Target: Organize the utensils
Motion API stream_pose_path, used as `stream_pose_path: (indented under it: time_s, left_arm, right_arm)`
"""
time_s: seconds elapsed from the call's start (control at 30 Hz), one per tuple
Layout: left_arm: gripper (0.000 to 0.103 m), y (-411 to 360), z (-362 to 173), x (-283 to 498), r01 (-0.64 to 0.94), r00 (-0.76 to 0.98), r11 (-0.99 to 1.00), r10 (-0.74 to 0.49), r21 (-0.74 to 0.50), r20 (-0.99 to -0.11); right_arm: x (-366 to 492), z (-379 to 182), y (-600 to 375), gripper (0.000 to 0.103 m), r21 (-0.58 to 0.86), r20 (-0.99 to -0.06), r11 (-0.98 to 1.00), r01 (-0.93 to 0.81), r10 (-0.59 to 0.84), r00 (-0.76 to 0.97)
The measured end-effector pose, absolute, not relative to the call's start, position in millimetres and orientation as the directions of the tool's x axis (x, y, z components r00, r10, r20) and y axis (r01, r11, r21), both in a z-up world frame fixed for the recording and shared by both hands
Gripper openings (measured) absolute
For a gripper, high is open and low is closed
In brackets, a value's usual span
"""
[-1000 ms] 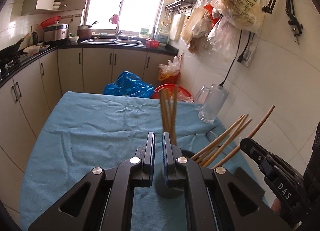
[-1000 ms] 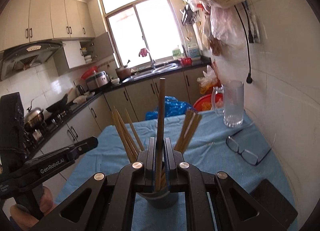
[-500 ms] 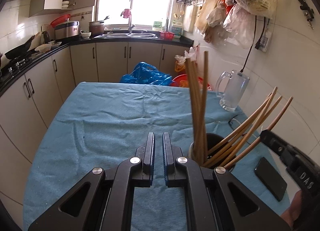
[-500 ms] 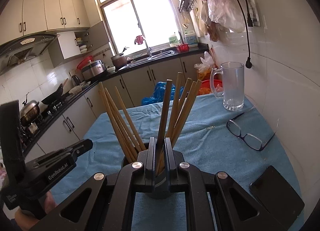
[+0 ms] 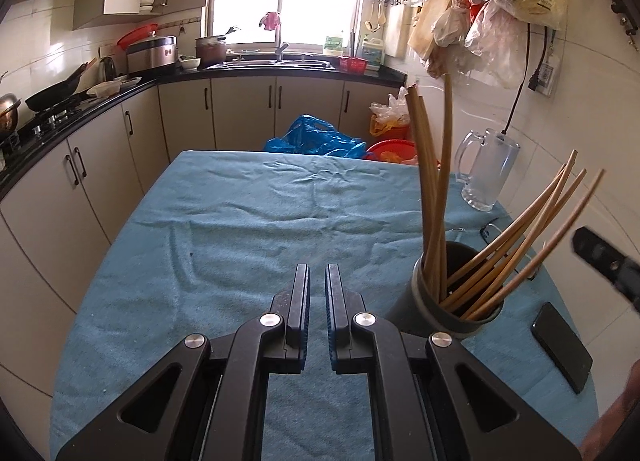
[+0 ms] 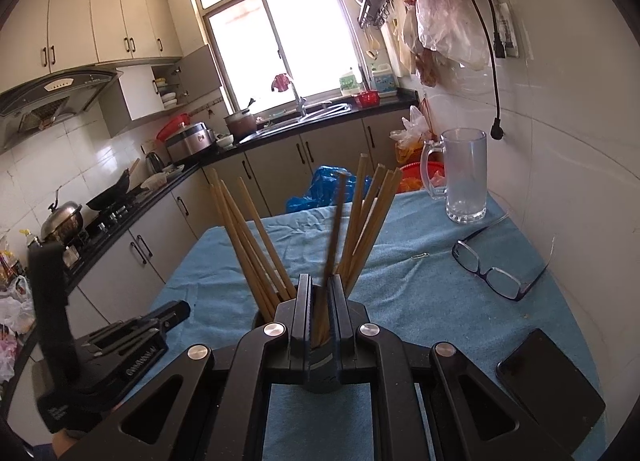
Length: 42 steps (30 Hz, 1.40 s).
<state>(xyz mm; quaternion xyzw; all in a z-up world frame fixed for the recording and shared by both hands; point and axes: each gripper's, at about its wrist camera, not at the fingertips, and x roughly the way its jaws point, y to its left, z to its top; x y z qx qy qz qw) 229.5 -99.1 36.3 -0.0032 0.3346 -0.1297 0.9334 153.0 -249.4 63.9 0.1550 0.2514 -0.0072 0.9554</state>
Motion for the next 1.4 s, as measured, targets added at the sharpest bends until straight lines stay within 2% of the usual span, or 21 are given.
stream_pose_path:
  time_s: [0.1, 0.17, 0.23, 0.27, 0.33, 0.5, 0.73, 0.9, 1.0, 1.17, 1.4]
  left_arm:
    - [0.012, -94.9, 36.6, 223.5, 0.227, 0.751, 0.971, -0.228, -0.082, -0.619]
    - [0.026, -91.2, 37.7, 216.3, 0.212, 0.760, 0.974, -0.212, -0.074, -0.614]
    - [0.049, -86.4, 39.4, 208.6, 0.197, 0.771, 0.978, -0.200, -0.072, -0.605]
    - [0.054, -81.4, 41.0, 200.4, 0.183, 0.784, 0.981, -0.187, -0.068, -0.592]
    - [0.079, -75.6, 42.4, 189.2, 0.163, 0.796, 0.985, -0.161, -0.050, -0.584]
    - [0.097, -54.5, 42.1, 144.8, 0.107, 0.835, 0.994, -0.089, 0.001, -0.544]
    - [0.103, -32.1, 36.2, 92.2, -0.007, 0.855, 0.991, 0.073, 0.131, -0.513]
    - [0.103, -23.1, 28.4, 73.4, -0.019, 0.826, 0.987, 0.107, 0.162, -0.554]
    - [0.103, -24.2, 20.2, 67.8, -0.037, 0.794, 0.977, 0.156, 0.210, -0.587]
    - [0.103, -19.2, 13.7, 55.6, -0.085, 0.761, 0.971, 0.209, 0.224, -0.614]
    - [0.103, -20.0, 10.9, 43.5, -0.099, 0.773, 0.960, 0.241, 0.263, -0.587]
  right_arm:
    - [140.4, 72.3, -248.9, 0.013, 0.283, -0.463, 0.955, 0.088, 0.056, 0.884]
    - [129.4, 76.0, -248.3, 0.020, 0.270, -0.454, 0.958, 0.091, 0.044, 0.890]
    - [116.8, 77.2, -248.2, 0.040, 0.254, -0.450, 0.962, 0.100, 0.026, 0.893]
    - [110.7, 77.0, -247.9, 0.046, 0.245, -0.449, 0.964, 0.107, 0.015, 0.893]
    - [94.5, 72.9, -246.1, 0.063, 0.208, -0.454, 0.969, 0.136, -0.027, 0.890]
    - [63.7, 55.3, -236.2, 0.084, 0.102, -0.493, 0.974, 0.201, -0.126, 0.861]
    - [28.2, 32.8, -213.6, 0.094, -0.022, -0.546, 0.960, 0.280, -0.247, 0.801]
    - [18.1, 20.3, -199.7, 0.095, -0.090, -0.580, 0.951, 0.297, -0.293, 0.760]
    - [11.4, 16.2, -198.6, 0.095, -0.075, -0.603, 0.953, 0.294, -0.279, 0.748]
    - [-2.2, 16.4, -194.1, 0.095, -0.091, -0.599, 0.948, 0.306, -0.297, 0.743]
    - [-8.7, 14.4, -193.1, 0.095, -0.097, -0.613, 0.945, 0.314, -0.305, 0.729]
